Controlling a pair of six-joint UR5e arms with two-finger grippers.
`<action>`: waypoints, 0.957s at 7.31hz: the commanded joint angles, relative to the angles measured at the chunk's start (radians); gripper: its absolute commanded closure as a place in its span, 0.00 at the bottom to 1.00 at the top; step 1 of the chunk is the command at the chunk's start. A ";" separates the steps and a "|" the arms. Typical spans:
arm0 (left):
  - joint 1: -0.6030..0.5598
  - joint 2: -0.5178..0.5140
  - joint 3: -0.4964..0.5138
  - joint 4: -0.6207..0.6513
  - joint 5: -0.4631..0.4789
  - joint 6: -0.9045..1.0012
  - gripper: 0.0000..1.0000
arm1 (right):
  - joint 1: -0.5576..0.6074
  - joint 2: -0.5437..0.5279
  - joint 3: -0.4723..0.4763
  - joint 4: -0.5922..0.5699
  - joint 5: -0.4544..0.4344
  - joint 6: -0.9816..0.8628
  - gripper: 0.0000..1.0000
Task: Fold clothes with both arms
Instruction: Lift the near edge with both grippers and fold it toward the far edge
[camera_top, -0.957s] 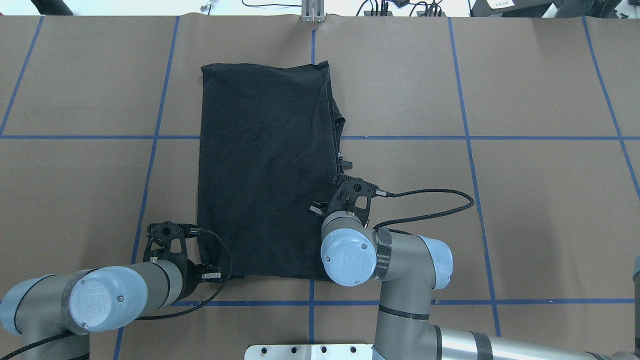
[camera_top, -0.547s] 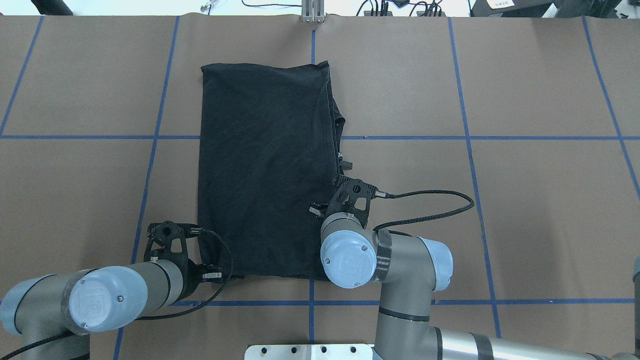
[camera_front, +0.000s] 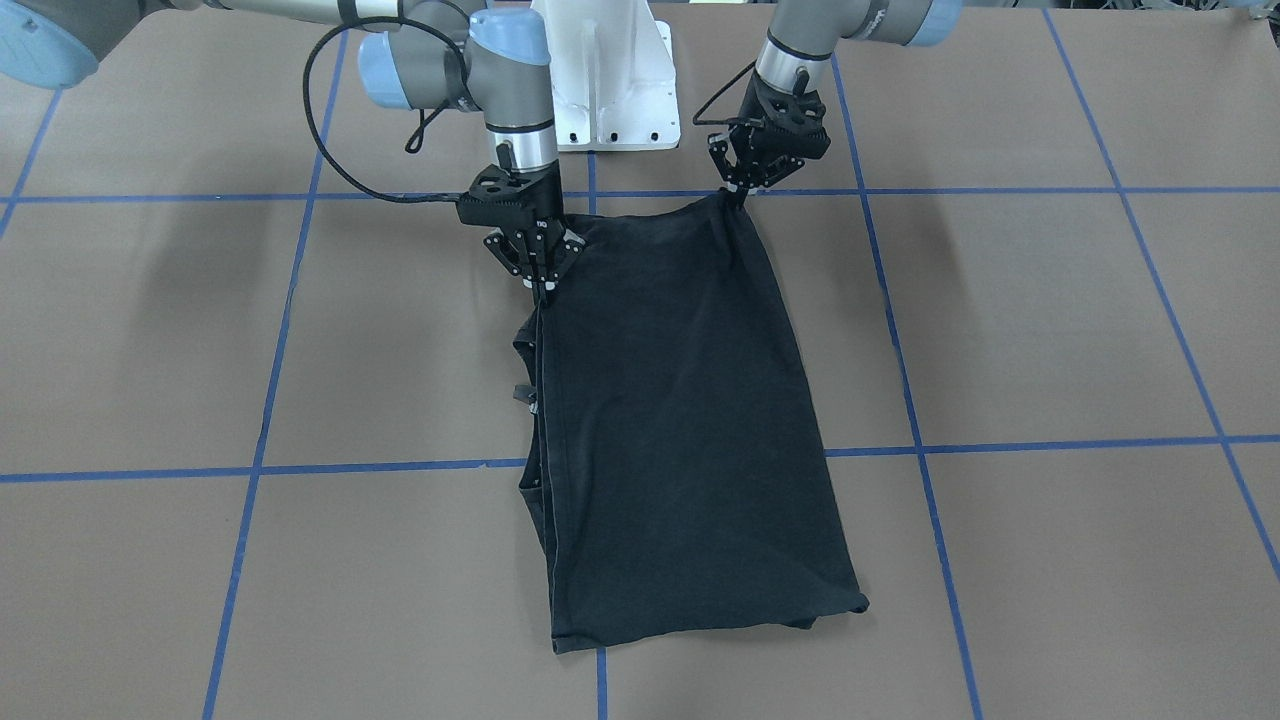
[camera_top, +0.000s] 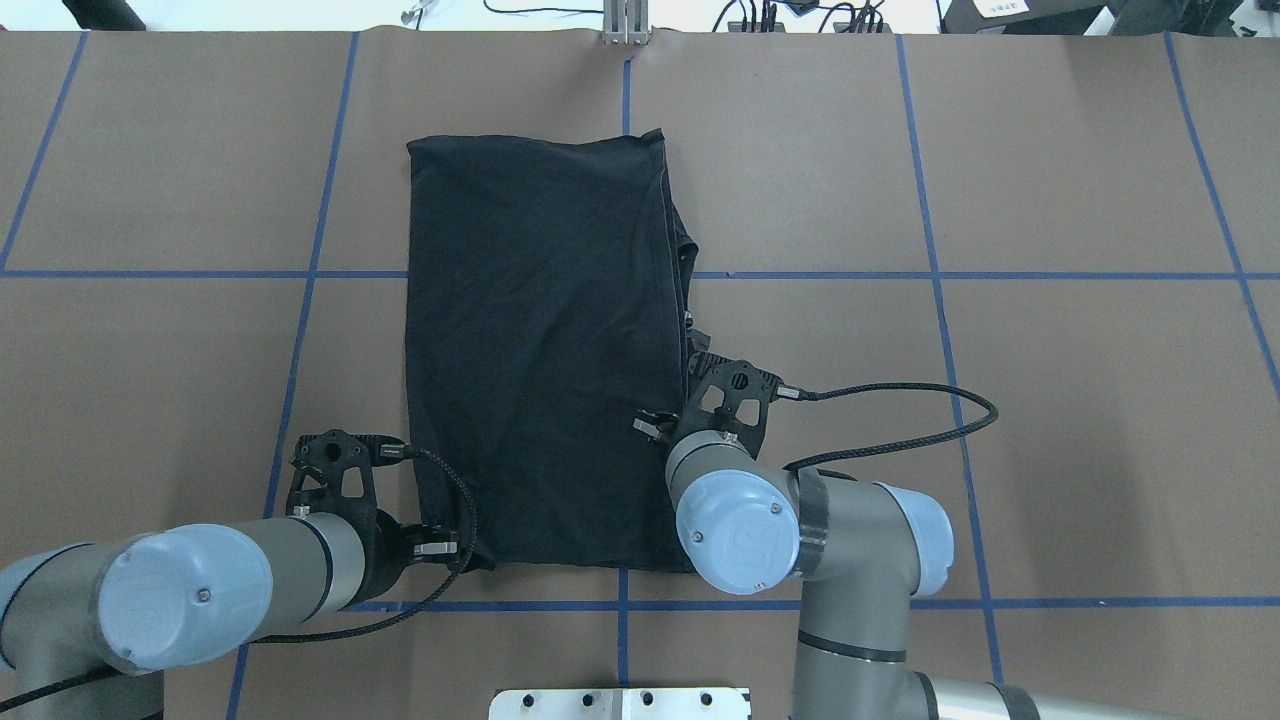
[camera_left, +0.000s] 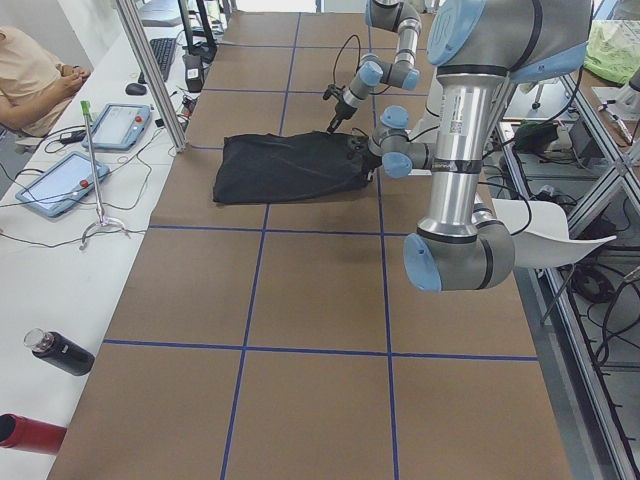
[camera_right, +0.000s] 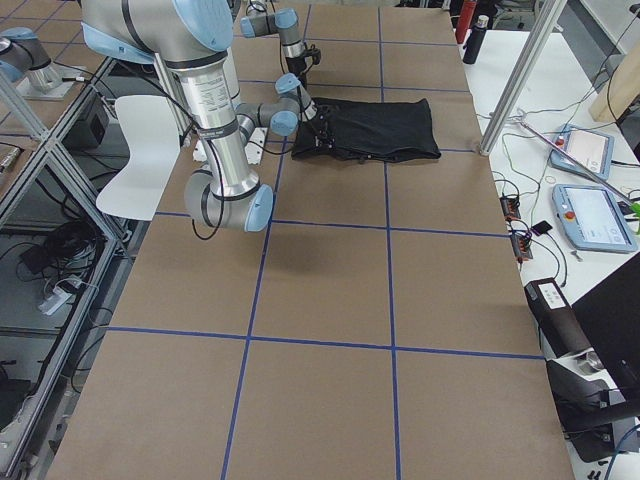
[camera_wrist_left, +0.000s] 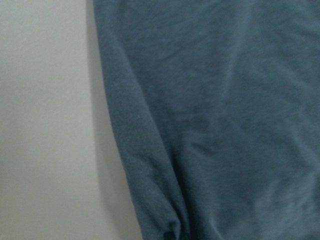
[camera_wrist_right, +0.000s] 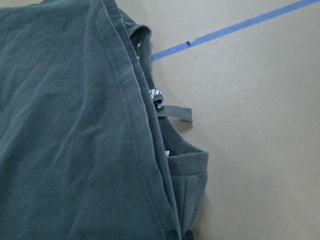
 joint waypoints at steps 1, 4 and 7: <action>-0.003 0.005 -0.158 0.086 -0.025 -0.002 1.00 | -0.064 -0.109 0.241 -0.097 -0.003 0.002 1.00; -0.043 -0.029 -0.309 0.263 -0.108 0.006 1.00 | -0.129 -0.108 0.389 -0.228 -0.036 0.007 1.00; -0.135 -0.166 -0.163 0.266 -0.110 0.052 1.00 | -0.033 -0.082 0.328 -0.225 -0.028 -0.004 1.00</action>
